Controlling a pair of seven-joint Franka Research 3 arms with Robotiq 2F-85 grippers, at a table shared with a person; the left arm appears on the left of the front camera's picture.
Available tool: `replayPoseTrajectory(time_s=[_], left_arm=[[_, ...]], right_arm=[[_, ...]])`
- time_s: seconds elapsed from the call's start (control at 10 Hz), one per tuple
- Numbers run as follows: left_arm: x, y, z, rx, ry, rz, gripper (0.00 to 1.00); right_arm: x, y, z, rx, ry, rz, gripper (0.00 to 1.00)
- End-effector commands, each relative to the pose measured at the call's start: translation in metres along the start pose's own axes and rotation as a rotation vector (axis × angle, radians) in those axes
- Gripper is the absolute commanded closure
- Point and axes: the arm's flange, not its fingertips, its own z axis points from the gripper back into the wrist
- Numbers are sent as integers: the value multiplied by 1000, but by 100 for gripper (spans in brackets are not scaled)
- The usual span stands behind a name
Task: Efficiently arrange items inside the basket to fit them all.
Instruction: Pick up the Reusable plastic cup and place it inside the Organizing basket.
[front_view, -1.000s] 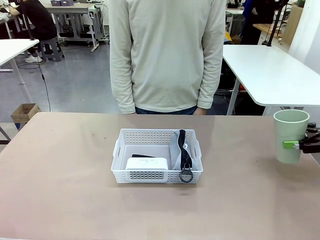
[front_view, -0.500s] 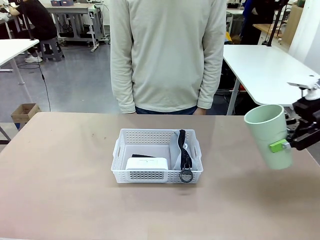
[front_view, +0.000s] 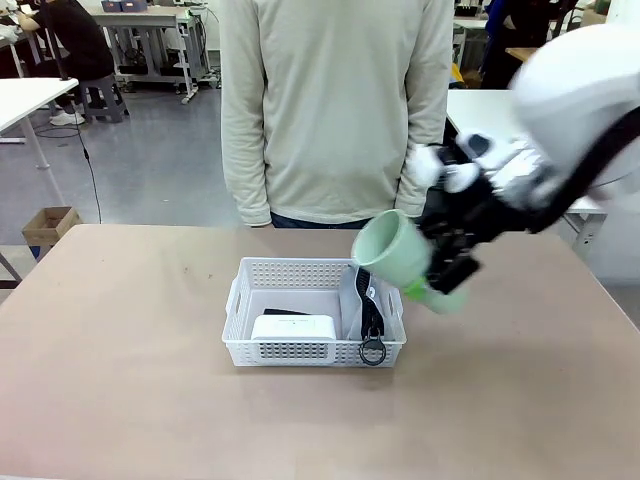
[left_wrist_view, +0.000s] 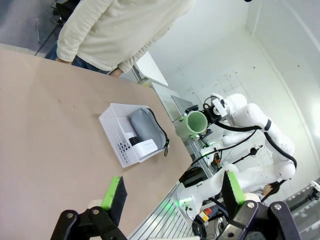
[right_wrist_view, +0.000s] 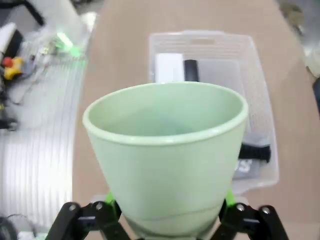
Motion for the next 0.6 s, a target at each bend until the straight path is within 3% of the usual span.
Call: replayPoseTrajectory(time_s=[0.0, 0.2, 0.5], left_arm=[[0, -1, -1, -18, -15, -24, 0], [0, -1, -1, -18, -15, -24, 0], [0, -1, -1, -18, -15, -24, 0]], right_arm=[[36, -19, -38, -85, 202, -34, 67], [84, -16, -78, -230, 312, 33, 67], [132, -15, -114, -326, 366, 101, 67]])
